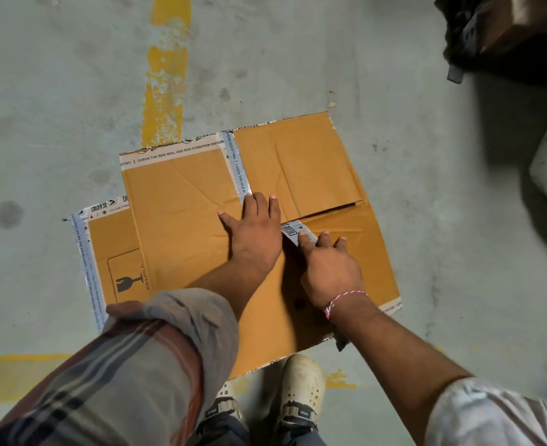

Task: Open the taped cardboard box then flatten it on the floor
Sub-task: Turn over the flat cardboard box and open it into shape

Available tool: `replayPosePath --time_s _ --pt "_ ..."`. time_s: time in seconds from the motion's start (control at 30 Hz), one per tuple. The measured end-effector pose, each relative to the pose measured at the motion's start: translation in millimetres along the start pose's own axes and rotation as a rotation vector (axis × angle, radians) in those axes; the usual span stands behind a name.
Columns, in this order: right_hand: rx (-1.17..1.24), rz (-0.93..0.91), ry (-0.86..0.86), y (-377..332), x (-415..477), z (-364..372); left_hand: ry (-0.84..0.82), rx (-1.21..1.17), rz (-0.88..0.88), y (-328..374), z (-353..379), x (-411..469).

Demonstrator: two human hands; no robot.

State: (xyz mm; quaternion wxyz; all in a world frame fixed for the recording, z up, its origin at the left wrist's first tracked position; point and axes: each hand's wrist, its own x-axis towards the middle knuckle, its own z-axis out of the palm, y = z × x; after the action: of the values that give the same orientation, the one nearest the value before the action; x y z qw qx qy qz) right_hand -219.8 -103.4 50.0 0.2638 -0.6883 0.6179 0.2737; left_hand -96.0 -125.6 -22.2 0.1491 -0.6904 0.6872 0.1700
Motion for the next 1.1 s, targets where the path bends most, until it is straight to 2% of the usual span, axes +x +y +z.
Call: replayPosePath --time_s 0.33,0.57,0.7,0.83,1.1 --pt "0.077 -0.129 0.040 35 -41 -4 -0.097 -0.162 -0.173 -23 -1 -13" --pt "0.378 -0.277 0.165 106 -54 -40 -0.154 -0.356 -0.152 -50 -41 -7" --pt "0.613 -0.146 0.187 145 -74 -55 -0.167 -0.386 -0.132 -65 -49 -9" --pt "0.778 -0.023 0.125 164 -87 -45 -0.195 -0.318 -0.087 -65 -43 -20" --pt "1.204 0.226 0.186 199 -96 -19 -0.185 -0.326 -0.055 -67 -39 -35"
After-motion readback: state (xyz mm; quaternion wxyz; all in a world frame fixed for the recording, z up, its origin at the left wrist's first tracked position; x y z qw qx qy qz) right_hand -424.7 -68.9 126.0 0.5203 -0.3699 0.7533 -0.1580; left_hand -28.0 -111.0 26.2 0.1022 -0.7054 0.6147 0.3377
